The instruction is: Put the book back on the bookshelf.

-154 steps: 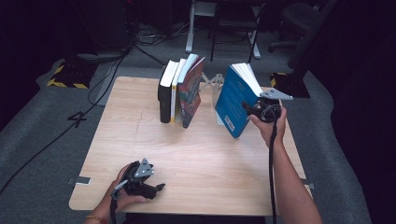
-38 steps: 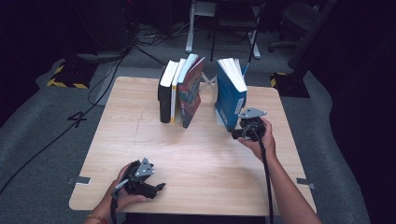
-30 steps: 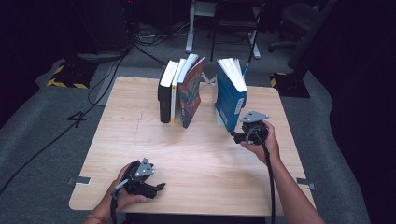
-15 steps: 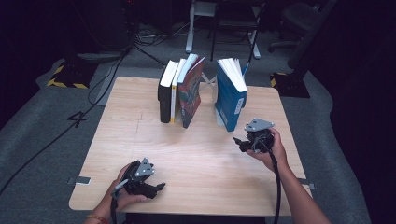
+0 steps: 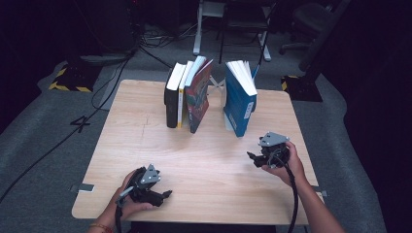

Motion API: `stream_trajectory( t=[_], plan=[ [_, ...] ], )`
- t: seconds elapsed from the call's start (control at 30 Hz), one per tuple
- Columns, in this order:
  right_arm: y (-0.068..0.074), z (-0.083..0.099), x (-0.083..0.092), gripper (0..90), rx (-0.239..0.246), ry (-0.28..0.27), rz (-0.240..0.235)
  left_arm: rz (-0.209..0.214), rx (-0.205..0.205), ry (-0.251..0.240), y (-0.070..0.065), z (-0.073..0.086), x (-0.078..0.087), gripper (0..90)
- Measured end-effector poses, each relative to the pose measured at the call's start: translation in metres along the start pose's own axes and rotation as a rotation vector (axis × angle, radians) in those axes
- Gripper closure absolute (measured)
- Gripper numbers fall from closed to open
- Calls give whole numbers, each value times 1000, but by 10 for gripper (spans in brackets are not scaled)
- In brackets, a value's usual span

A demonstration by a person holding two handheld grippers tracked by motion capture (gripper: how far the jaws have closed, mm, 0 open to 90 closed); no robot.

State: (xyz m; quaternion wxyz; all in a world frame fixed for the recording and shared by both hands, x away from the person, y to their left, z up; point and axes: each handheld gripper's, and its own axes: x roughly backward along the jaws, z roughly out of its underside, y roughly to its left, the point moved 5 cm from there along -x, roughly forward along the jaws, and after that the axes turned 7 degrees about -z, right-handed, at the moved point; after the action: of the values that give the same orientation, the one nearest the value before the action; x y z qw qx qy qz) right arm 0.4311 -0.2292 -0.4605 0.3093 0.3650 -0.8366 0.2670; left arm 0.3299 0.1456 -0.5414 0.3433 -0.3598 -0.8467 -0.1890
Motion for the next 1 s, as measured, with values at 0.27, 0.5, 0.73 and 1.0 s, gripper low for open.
stream_trajectory(
  t=[0.27,0.5,0.73,1.0],
  plan=[
    [6,14,2,269,21,16,2,0,0,0,0,0,0,149],
    [9,31,5,264,18,8,-4,1,1,-1,0,0,0,149],
    [13,48,7,262,26,21,-11,1,1,0,0,0,0,149],
    [19,69,15,252,36,21,-21,1,1,0,0,0,0,149]
  ],
)
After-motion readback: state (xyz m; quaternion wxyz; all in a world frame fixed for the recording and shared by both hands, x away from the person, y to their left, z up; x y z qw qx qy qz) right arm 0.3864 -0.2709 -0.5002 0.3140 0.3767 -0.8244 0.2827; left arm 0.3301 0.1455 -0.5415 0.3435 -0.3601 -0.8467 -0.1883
